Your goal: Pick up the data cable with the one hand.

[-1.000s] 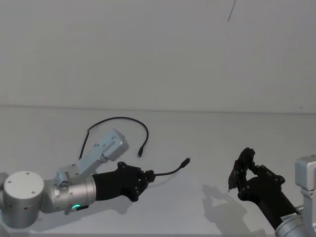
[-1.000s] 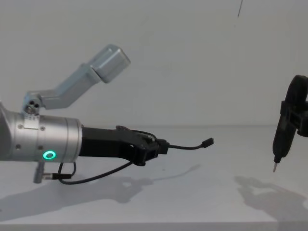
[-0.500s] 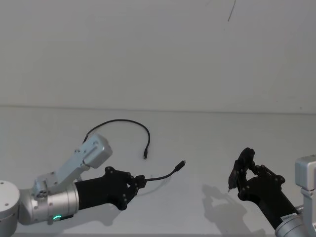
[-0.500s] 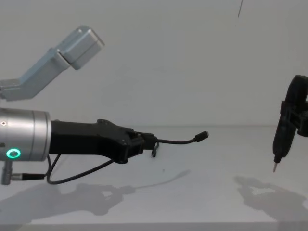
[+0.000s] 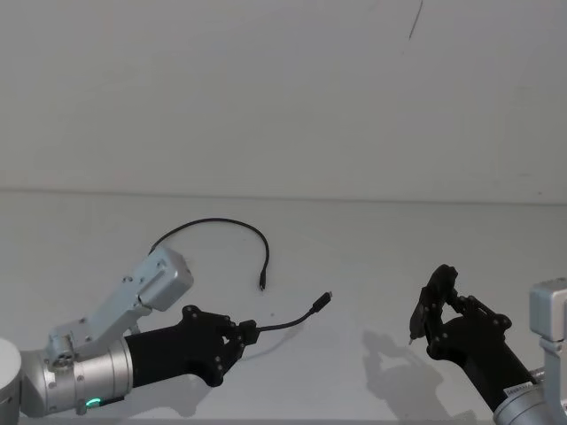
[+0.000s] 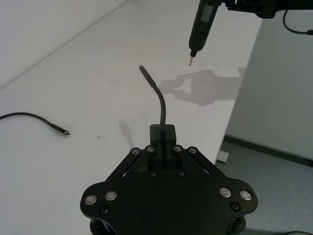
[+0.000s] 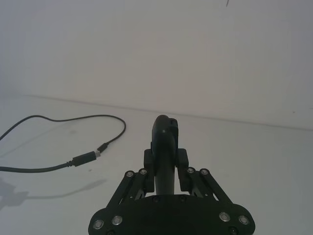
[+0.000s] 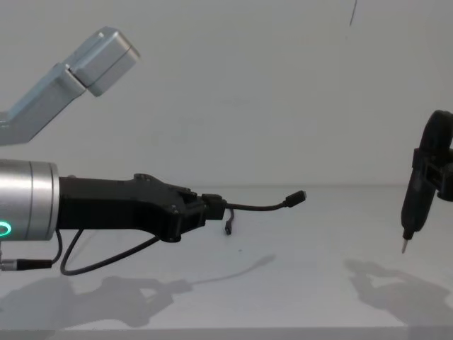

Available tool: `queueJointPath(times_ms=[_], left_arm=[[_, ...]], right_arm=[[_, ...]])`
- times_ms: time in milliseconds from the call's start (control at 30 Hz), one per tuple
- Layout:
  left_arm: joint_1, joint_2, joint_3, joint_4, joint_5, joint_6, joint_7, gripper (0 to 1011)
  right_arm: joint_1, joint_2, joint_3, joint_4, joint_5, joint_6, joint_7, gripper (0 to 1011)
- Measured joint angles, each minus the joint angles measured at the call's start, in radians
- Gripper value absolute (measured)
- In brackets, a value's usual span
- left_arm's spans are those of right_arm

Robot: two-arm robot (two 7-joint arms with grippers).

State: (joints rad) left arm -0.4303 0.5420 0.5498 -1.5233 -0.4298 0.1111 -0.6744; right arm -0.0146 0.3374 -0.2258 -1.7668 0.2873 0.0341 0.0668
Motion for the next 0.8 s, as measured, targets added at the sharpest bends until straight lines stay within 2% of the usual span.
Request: queueJointPath(times_ms=[800], left_arm=[[0.021,0.016,-0.005,-0.032,-0.01,0.003,0.01,41]], right_arm=[[0.0,0.0,0.0,0.0,0.0,0.0,0.0,269]])
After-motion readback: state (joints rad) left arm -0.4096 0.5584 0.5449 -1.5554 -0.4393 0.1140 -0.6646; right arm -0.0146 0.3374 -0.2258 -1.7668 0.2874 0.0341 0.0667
